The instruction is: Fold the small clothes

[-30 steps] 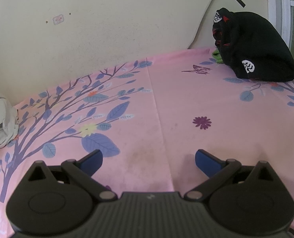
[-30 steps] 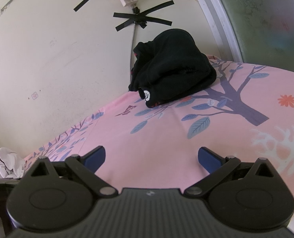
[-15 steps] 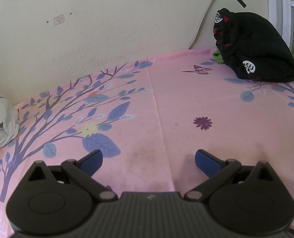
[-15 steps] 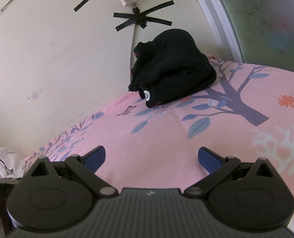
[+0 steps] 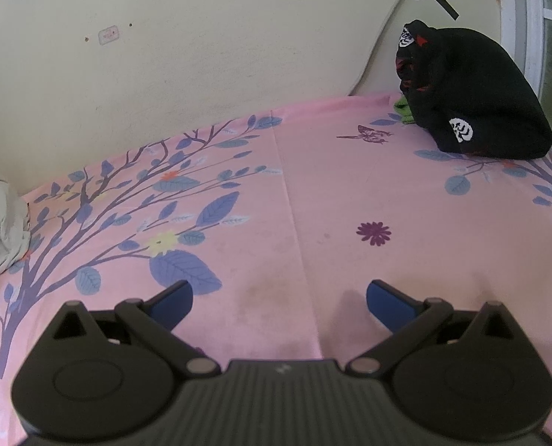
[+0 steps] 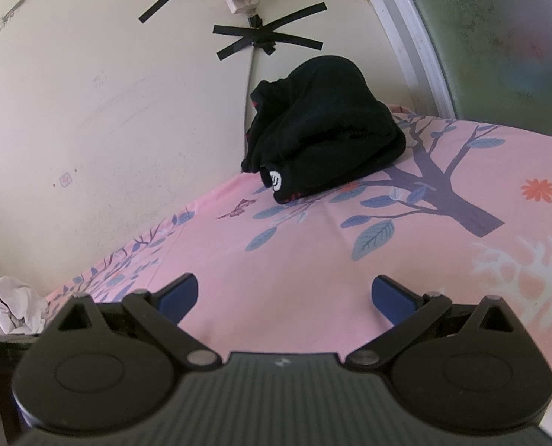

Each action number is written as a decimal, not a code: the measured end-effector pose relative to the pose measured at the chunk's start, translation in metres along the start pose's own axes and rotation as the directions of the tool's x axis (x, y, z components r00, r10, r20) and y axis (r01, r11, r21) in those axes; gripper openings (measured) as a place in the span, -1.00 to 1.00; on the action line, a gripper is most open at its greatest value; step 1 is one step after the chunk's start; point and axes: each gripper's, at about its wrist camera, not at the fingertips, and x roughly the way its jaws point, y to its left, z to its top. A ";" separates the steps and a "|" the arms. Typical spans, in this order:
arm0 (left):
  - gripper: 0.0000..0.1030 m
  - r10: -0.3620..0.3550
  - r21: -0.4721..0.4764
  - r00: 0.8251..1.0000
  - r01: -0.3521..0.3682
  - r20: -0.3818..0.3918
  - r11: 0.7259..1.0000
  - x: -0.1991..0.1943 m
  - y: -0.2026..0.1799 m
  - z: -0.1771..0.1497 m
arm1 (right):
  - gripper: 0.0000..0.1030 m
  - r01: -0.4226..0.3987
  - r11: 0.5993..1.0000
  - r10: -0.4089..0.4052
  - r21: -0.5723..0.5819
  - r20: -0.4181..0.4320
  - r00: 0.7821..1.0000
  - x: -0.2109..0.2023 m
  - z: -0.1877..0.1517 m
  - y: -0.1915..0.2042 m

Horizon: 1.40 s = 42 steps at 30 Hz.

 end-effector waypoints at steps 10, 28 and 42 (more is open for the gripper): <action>1.00 -0.008 -0.008 1.000 0.008 -0.009 1.000 0.001 0.000 0.000 | 0.89 -0.001 1.000 0.001 -0.002 0.001 1.000 -0.001 0.001 0.000; 1.00 0.014 -0.019 1.000 -0.014 -0.015 1.000 0.003 0.003 0.000 | 0.89 0.001 1.000 -0.001 -0.003 0.004 1.000 -0.001 0.000 0.000; 1.00 0.007 -0.007 1.000 -0.007 -0.011 1.000 0.002 0.001 0.000 | 0.89 0.001 1.000 -0.001 -0.004 0.004 1.000 -0.001 0.000 0.000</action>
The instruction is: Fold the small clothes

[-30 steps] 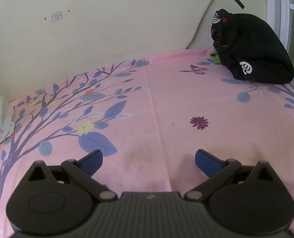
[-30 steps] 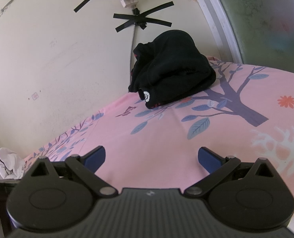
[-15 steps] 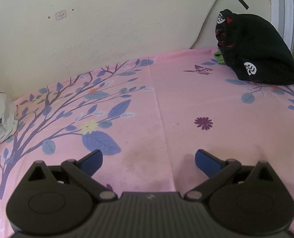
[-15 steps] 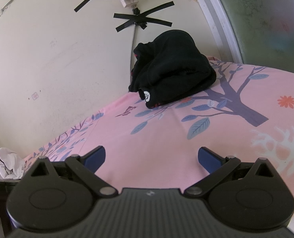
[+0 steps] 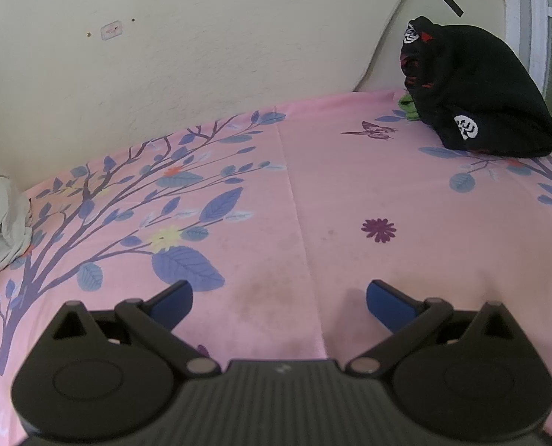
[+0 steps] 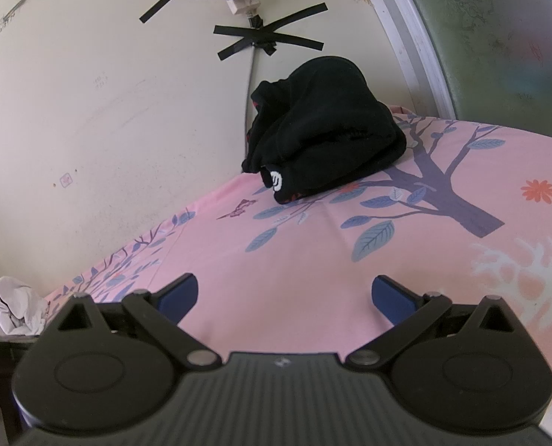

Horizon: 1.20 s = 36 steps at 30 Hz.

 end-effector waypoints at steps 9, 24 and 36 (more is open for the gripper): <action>1.00 -0.001 -0.004 1.000 0.001 -0.003 1.000 0.000 0.000 0.000 | 0.89 0.000 1.000 0.000 0.000 0.000 1.000 0.000 0.000 0.000; 1.00 -0.009 -0.009 1.000 0.009 -0.008 1.000 0.001 0.001 0.000 | 0.89 0.000 1.000 0.000 0.000 0.000 1.000 0.000 -0.001 0.000; 1.00 -0.013 -0.008 1.000 0.013 -0.002 1.000 -0.002 0.001 0.000 | 0.89 -0.001 1.000 0.001 -0.002 0.002 1.000 0.000 0.000 0.000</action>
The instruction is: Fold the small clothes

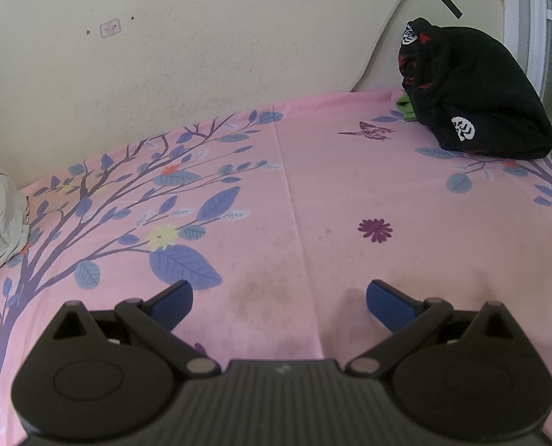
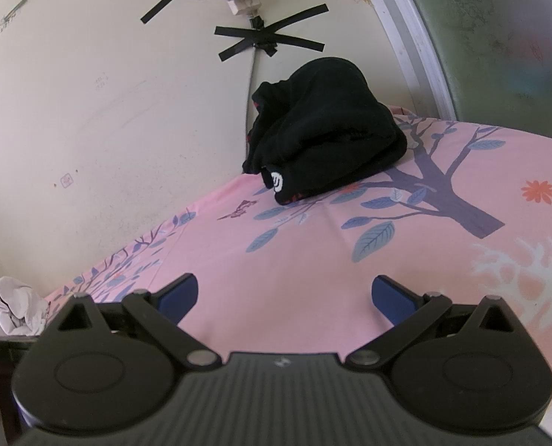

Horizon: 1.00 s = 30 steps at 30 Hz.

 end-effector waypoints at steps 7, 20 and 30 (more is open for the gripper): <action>1.00 -0.002 0.003 1.000 0.002 0.003 1.000 -0.001 -0.001 0.000 | 0.89 0.001 1.000 -0.001 0.000 0.000 1.000 0.000 0.000 0.000; 1.00 -0.004 -0.002 1.000 0.005 0.023 1.000 -0.005 0.000 0.001 | 0.89 -0.001 1.000 0.001 -0.002 0.000 1.000 0.000 0.000 0.000; 1.00 -0.027 0.033 0.995 0.024 0.091 0.999 -0.015 -0.007 0.001 | 0.89 -0.006 1.000 0.006 -0.019 0.003 1.000 0.002 0.001 0.002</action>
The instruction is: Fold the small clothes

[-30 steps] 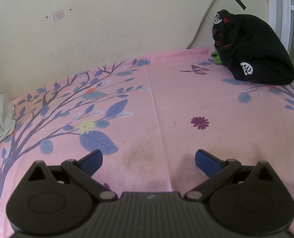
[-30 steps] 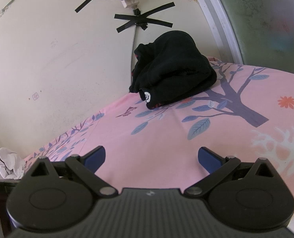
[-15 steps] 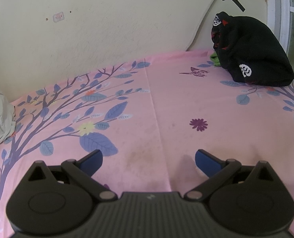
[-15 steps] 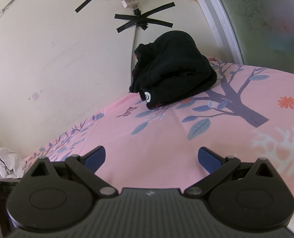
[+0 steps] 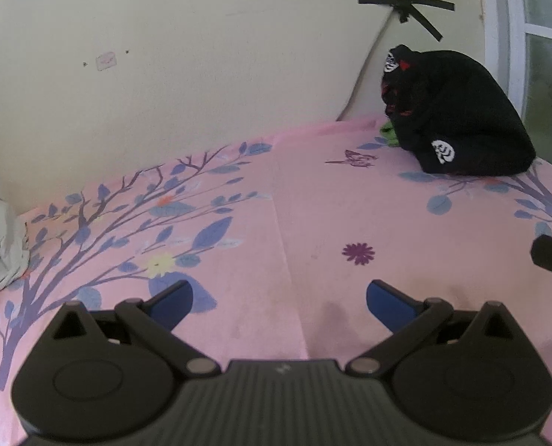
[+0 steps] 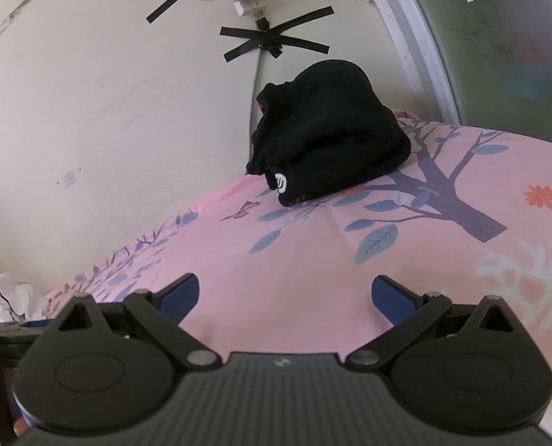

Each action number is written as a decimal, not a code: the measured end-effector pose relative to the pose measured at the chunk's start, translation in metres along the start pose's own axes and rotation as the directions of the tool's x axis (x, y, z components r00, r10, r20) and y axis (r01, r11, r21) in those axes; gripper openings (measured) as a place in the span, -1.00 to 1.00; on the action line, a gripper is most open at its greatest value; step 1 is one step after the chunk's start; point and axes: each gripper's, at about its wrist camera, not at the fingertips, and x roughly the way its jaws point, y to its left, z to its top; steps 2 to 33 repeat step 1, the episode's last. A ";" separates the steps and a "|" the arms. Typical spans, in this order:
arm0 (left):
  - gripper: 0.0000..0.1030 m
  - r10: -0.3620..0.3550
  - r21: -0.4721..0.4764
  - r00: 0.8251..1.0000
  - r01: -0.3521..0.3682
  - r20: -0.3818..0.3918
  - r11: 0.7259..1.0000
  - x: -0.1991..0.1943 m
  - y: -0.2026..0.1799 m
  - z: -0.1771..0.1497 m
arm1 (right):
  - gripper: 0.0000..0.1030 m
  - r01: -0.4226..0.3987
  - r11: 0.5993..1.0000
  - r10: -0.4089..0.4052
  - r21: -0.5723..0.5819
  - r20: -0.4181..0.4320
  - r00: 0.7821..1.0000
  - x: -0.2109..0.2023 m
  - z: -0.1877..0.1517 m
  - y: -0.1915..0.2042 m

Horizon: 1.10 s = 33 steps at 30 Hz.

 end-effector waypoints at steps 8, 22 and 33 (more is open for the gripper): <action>1.00 -0.003 -0.001 1.000 0.003 -0.008 1.000 0.001 0.000 0.000 | 0.89 -0.001 1.000 0.001 0.002 -0.003 1.000 0.001 0.000 0.000; 1.00 -0.003 -0.001 1.000 0.003 -0.008 1.000 0.001 0.000 0.000 | 0.89 -0.001 1.000 0.001 0.002 -0.003 1.000 0.001 0.000 0.000; 1.00 -0.003 -0.001 1.000 0.003 -0.008 1.000 0.001 0.000 0.000 | 0.89 -0.001 1.000 0.001 0.002 -0.003 1.000 0.001 0.000 0.000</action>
